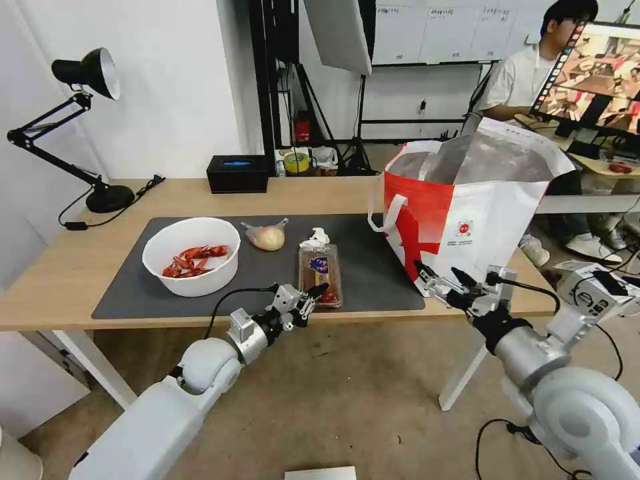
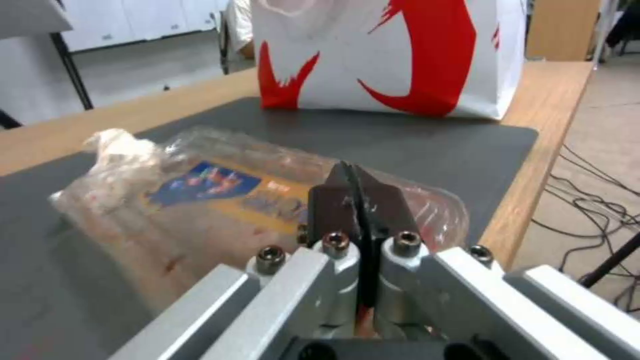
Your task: Pick up the trash from the table and place it into the takeout bag.
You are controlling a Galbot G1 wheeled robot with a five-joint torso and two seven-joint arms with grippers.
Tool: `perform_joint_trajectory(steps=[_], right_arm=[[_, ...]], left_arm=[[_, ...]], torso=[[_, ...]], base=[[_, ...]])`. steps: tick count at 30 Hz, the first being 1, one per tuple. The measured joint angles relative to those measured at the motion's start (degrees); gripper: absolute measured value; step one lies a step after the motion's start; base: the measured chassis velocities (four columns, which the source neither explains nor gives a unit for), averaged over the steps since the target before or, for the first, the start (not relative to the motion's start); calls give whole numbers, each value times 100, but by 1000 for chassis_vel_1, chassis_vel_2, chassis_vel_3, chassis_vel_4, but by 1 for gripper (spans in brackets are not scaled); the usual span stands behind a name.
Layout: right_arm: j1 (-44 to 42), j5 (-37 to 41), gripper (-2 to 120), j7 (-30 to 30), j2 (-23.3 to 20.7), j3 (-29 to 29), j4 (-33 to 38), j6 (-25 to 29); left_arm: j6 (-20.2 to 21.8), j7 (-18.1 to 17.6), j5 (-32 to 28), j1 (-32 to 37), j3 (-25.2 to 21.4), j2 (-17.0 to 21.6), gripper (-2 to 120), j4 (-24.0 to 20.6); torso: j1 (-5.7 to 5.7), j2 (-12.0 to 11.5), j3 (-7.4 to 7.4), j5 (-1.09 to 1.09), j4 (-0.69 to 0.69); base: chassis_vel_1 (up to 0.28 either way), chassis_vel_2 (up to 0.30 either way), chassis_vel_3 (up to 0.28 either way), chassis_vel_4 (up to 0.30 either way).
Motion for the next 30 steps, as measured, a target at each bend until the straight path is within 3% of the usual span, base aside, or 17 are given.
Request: perform_joint_trajectory(steps=[6,9,30], right_arm=[[320,706,100,225,-92,-56,-211,-274],[572,856,100,260,-129,-255,-386,-331],[881,868,100,77,-86,-663,-677,-356]], left_arm=[[-26,-21,-80,-466,478,-186,0,308],[-29,-53,-94,-467,470,-190,0,347],[16,-419,-261,-262,48,153,0,166]], torso=[[0,0,-1,0,-6],[0,0,0,0,0],[0,1,0,-2,-2]], base=[[0,0,0,0],[0,0,0,0],[0,0,0,0]])
